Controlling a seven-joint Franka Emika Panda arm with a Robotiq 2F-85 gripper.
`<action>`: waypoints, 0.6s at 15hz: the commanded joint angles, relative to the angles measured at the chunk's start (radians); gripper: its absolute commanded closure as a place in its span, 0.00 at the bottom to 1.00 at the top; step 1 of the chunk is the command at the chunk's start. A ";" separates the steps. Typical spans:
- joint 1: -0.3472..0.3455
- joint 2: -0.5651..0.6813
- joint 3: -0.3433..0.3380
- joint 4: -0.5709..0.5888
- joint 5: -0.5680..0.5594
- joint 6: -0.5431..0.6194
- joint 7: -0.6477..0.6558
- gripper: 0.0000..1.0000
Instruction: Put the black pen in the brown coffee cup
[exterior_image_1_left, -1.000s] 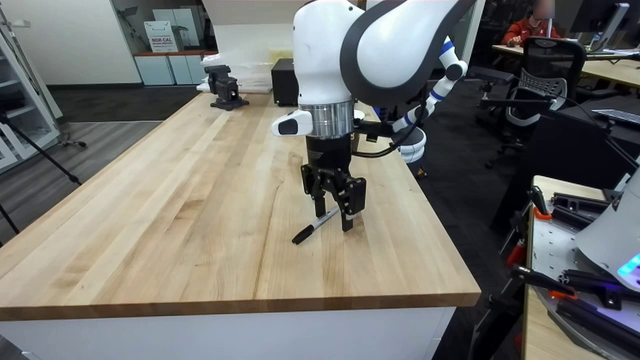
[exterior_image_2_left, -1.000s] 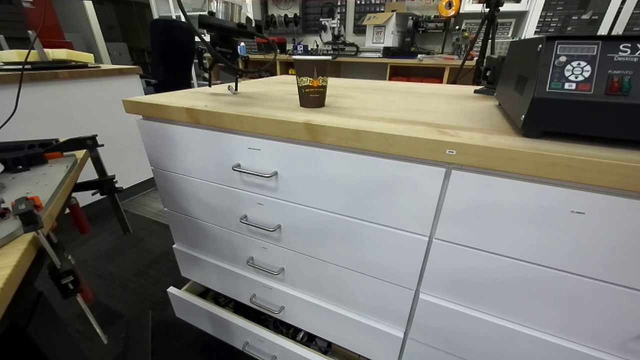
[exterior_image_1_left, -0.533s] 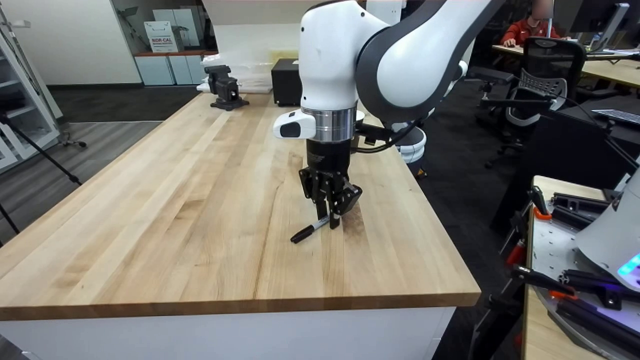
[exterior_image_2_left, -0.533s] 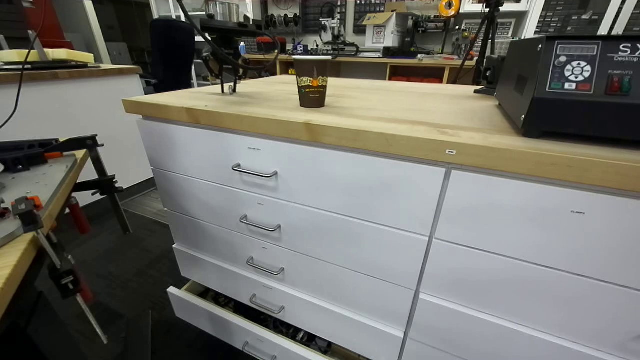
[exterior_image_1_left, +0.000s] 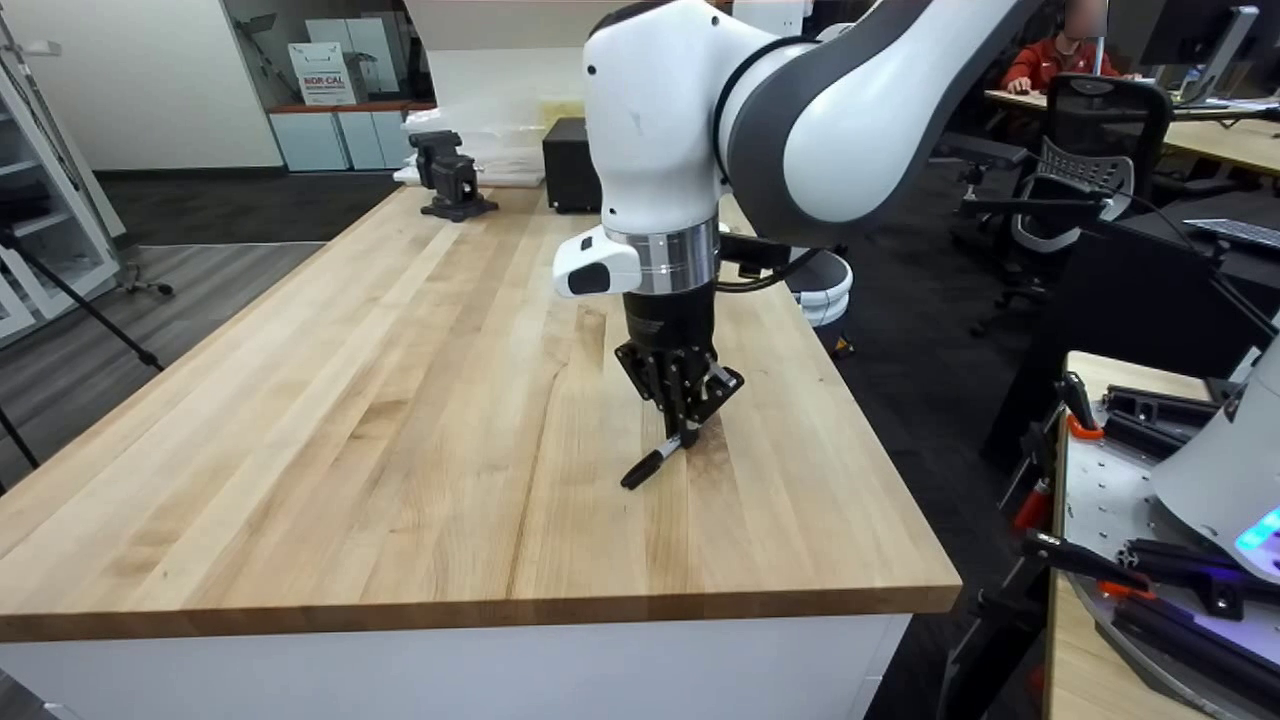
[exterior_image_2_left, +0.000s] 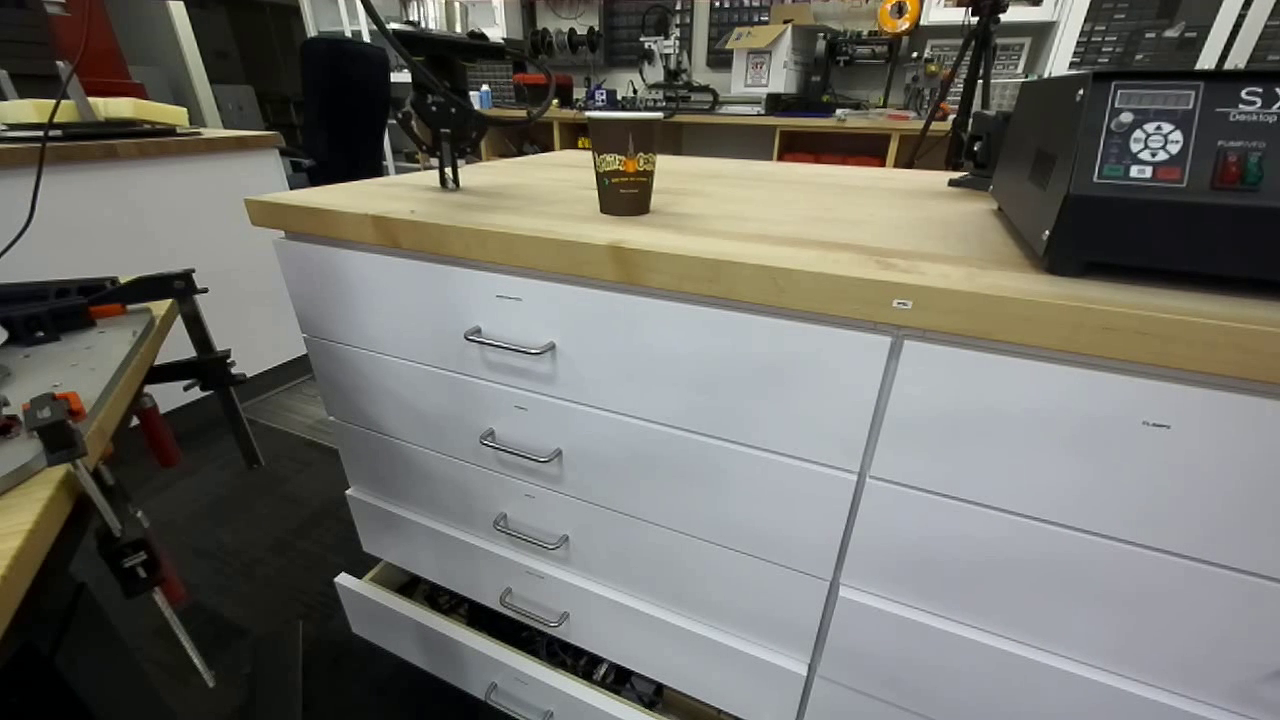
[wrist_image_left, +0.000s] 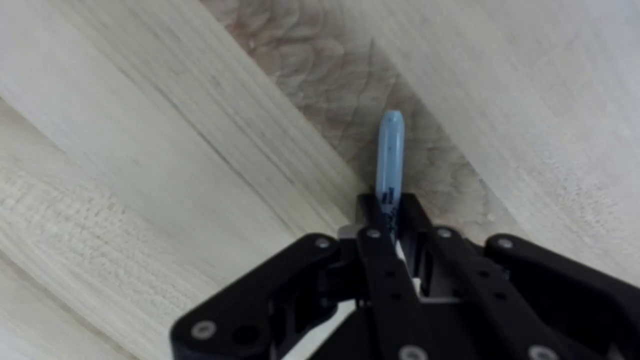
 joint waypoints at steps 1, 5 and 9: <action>0.022 -0.026 -0.026 0.017 -0.057 -0.184 0.052 0.94; 0.011 -0.030 -0.053 0.072 -0.116 -0.316 0.084 0.94; -0.002 -0.044 -0.096 0.134 -0.173 -0.377 0.120 0.94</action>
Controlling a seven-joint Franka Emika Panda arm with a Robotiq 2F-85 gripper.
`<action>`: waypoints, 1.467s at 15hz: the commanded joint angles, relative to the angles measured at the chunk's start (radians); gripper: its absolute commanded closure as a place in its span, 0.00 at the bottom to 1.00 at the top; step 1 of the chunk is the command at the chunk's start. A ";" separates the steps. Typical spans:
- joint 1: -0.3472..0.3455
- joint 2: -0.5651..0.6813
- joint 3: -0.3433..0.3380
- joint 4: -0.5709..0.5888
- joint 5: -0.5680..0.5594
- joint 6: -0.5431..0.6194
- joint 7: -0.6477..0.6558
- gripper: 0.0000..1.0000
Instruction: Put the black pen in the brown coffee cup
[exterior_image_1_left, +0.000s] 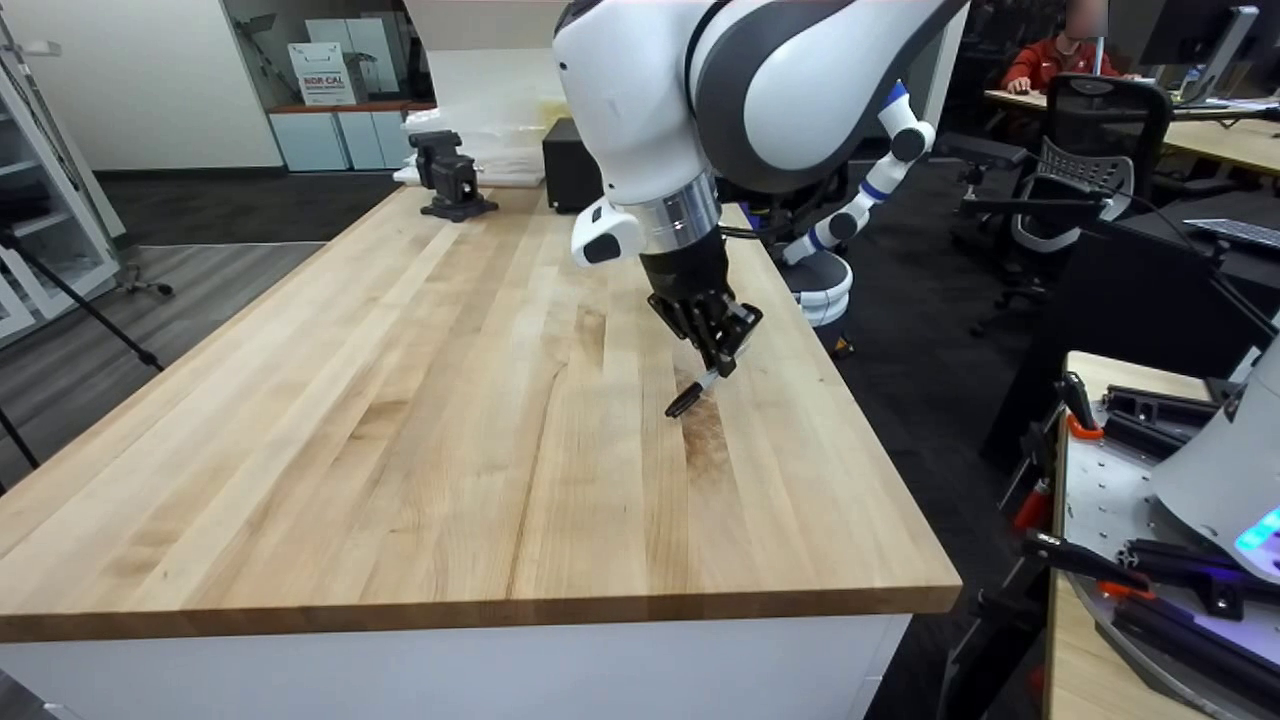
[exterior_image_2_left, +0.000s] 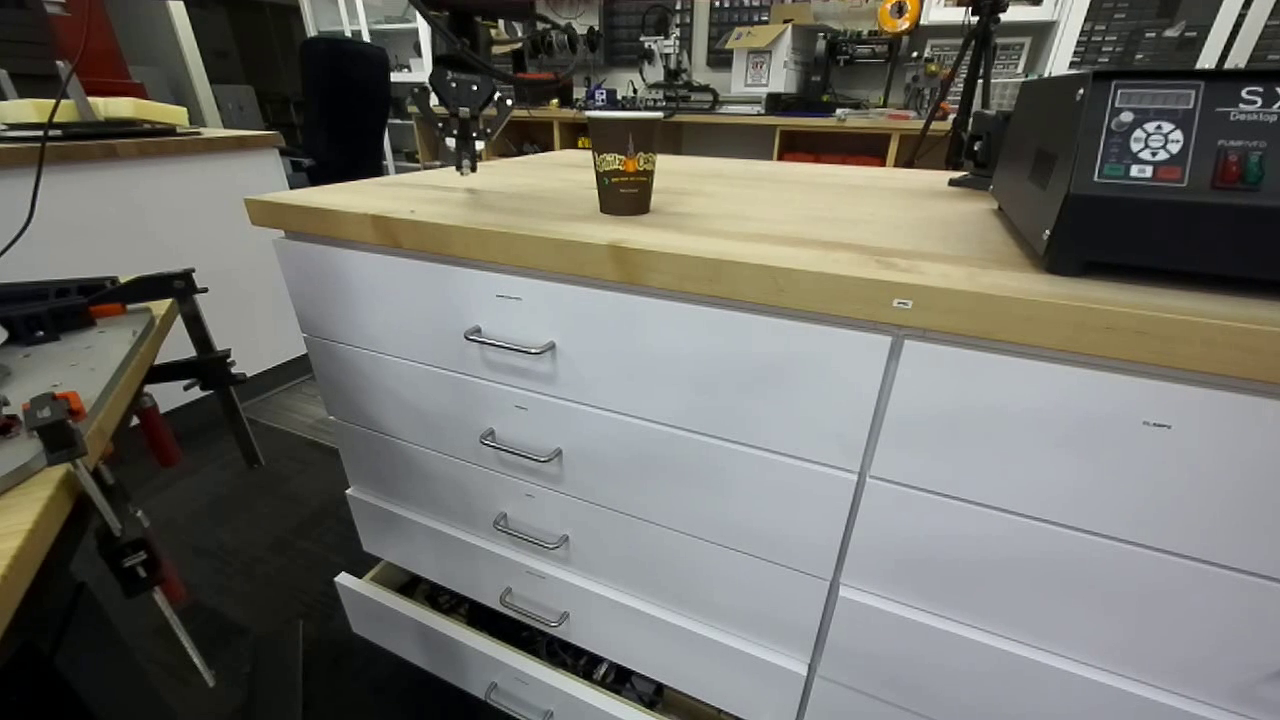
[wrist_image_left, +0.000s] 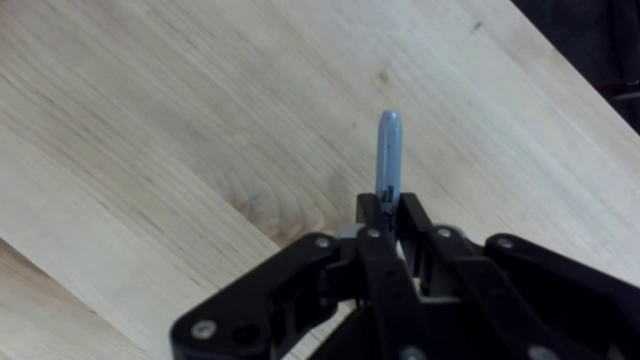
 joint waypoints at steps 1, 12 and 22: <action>-0.003 -0.034 -0.038 0.057 -0.069 -0.081 0.060 0.94; -0.063 -0.064 -0.108 0.223 -0.104 -0.174 0.126 0.94; -0.119 -0.024 -0.178 0.326 -0.141 -0.243 0.242 0.94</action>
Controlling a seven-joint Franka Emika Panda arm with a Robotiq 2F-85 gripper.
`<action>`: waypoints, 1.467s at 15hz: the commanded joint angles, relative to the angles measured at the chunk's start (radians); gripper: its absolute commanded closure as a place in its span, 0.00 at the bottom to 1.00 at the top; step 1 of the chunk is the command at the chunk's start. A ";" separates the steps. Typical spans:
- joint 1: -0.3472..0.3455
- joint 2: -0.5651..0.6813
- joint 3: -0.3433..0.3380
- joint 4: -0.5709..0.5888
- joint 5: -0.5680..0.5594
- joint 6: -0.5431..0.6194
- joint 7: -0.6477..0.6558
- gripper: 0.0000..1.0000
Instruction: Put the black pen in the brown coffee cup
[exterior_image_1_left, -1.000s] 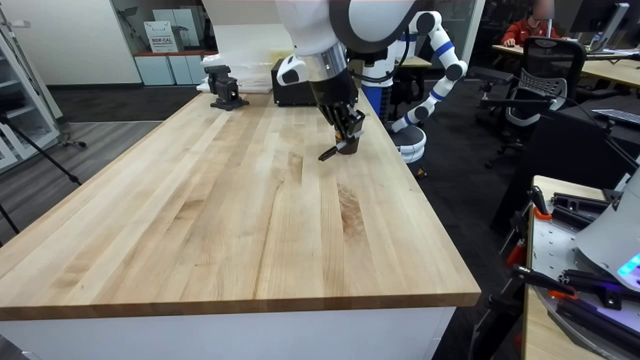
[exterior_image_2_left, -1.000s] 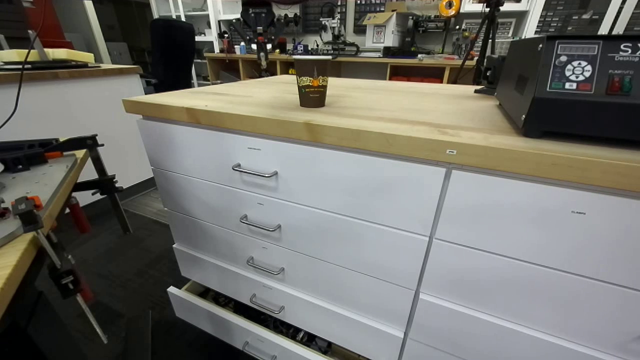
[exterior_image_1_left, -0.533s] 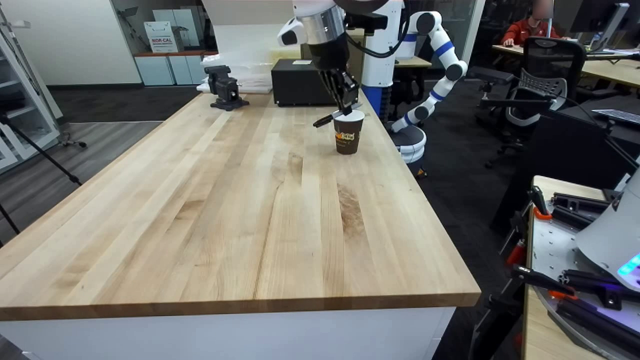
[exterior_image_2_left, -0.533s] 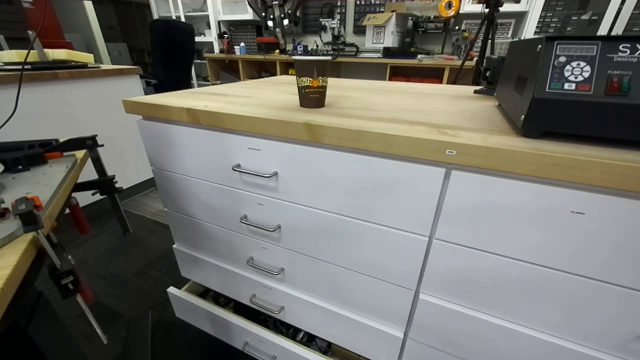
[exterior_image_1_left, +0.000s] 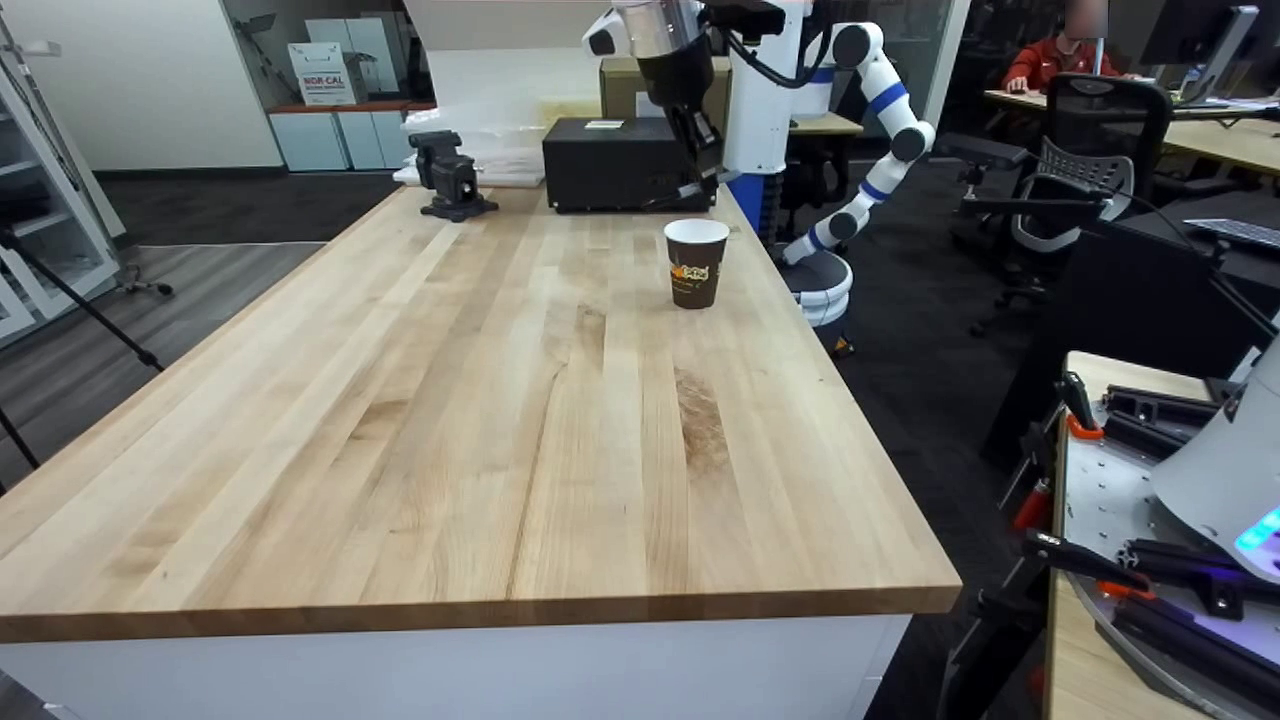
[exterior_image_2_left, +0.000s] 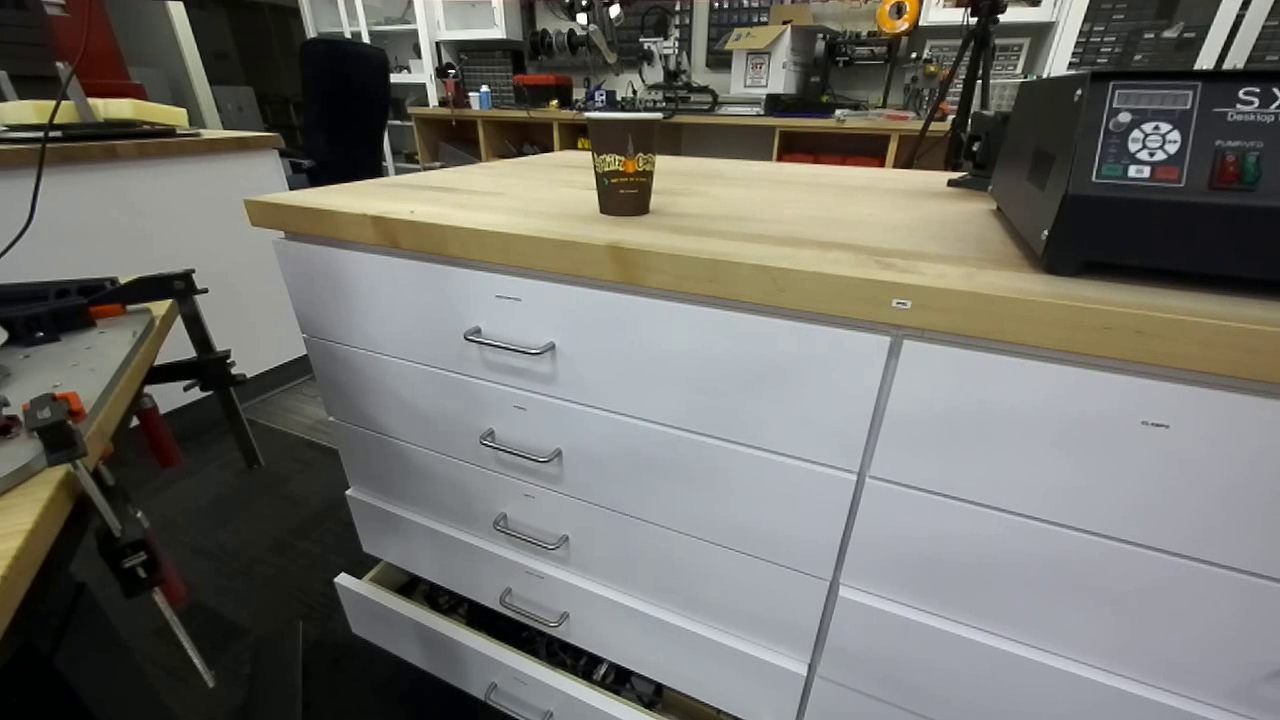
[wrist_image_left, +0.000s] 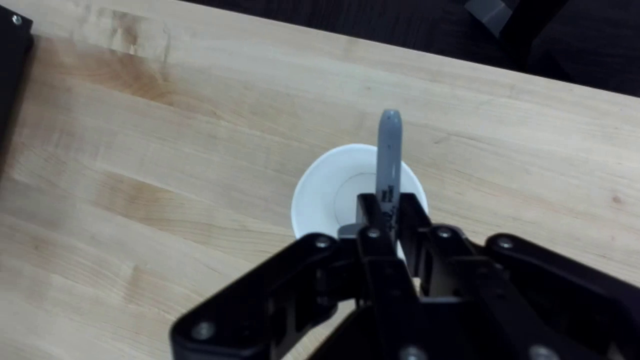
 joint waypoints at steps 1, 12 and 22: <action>-0.009 0.027 -0.008 0.059 -0.030 -0.085 0.048 0.94; 0.016 0.113 0.005 0.148 -0.108 -0.339 0.061 0.94; 0.056 0.186 0.025 0.169 -0.171 -0.403 0.059 0.94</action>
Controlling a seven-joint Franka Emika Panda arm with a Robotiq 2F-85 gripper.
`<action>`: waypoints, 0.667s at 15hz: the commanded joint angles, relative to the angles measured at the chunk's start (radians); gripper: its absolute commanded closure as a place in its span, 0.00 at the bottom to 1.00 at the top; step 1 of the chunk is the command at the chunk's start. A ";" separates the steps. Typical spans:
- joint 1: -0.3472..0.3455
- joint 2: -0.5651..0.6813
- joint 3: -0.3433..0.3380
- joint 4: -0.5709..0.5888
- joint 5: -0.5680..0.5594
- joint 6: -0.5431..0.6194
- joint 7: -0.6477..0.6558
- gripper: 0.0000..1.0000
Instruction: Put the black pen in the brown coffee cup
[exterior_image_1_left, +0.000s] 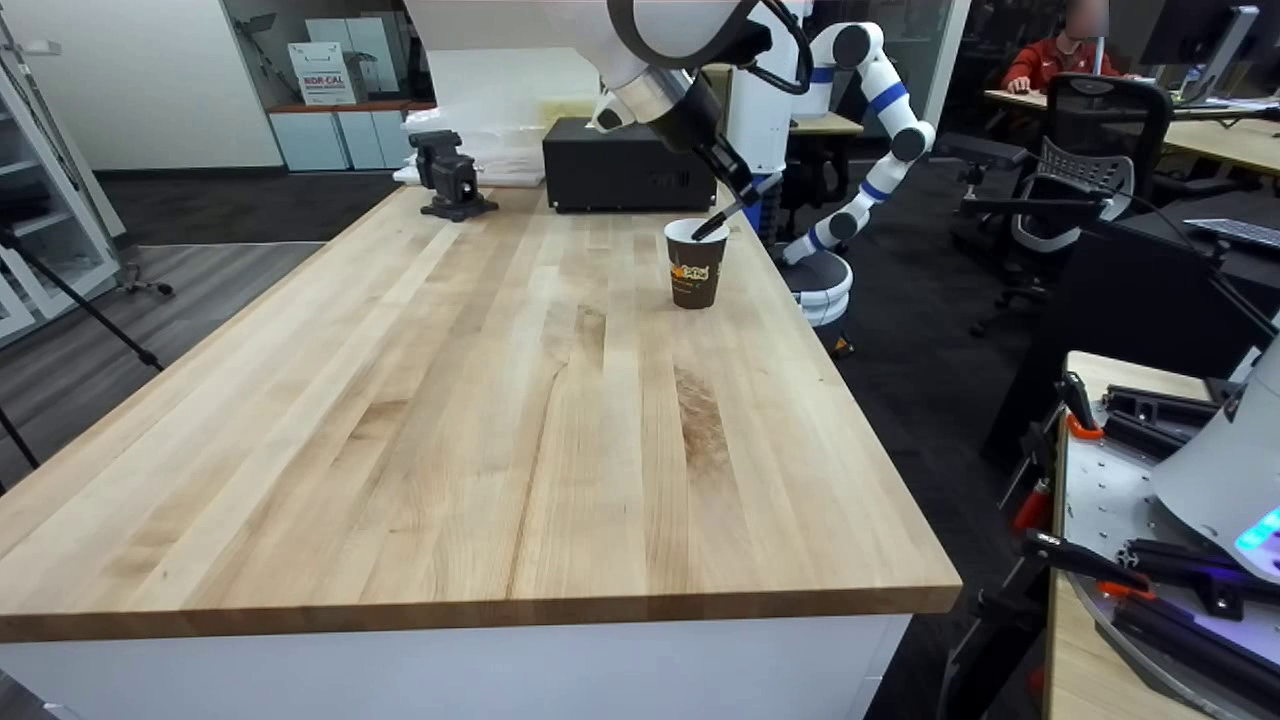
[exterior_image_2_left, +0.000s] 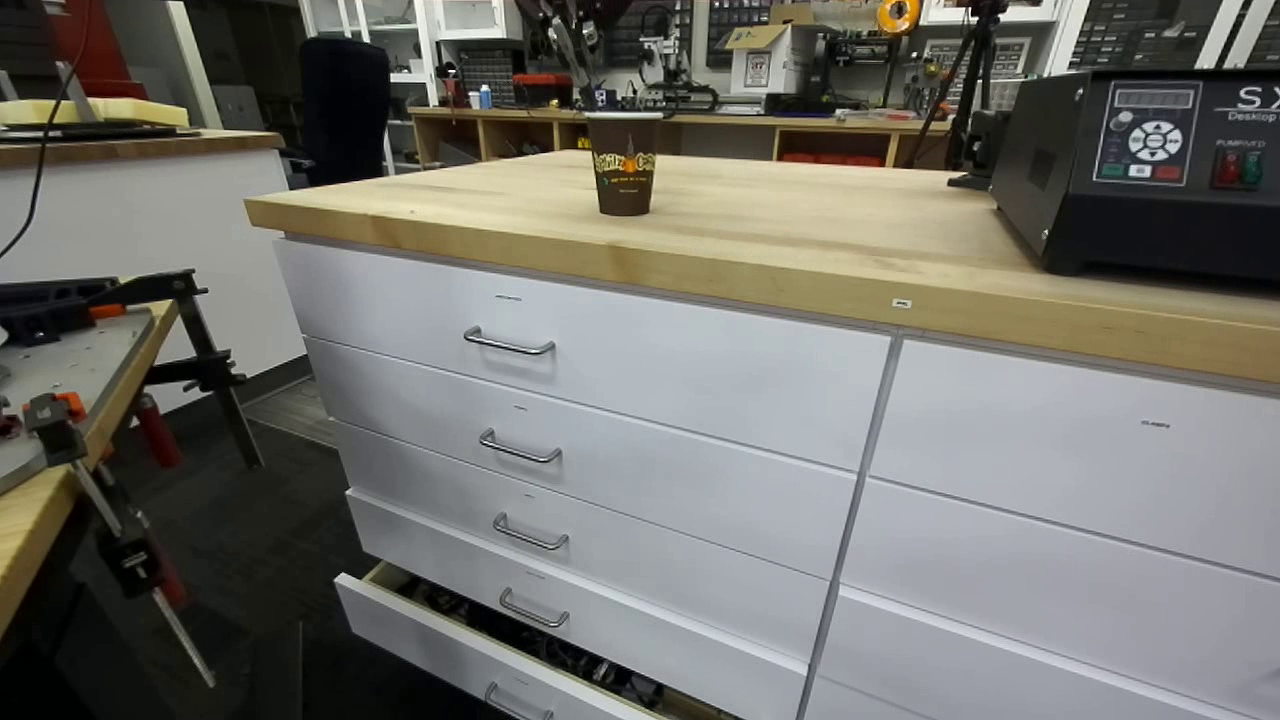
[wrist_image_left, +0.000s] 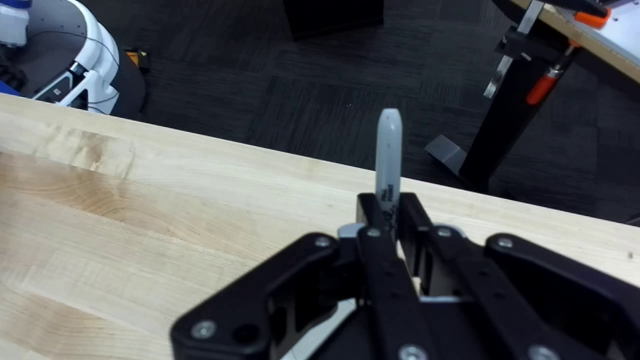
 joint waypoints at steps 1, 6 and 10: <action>0.012 0.036 0.006 0.040 -0.055 -0.056 0.017 0.94; 0.008 0.045 0.009 0.066 -0.063 -0.069 0.015 0.94; 0.007 0.047 0.010 0.086 -0.056 -0.072 0.016 0.94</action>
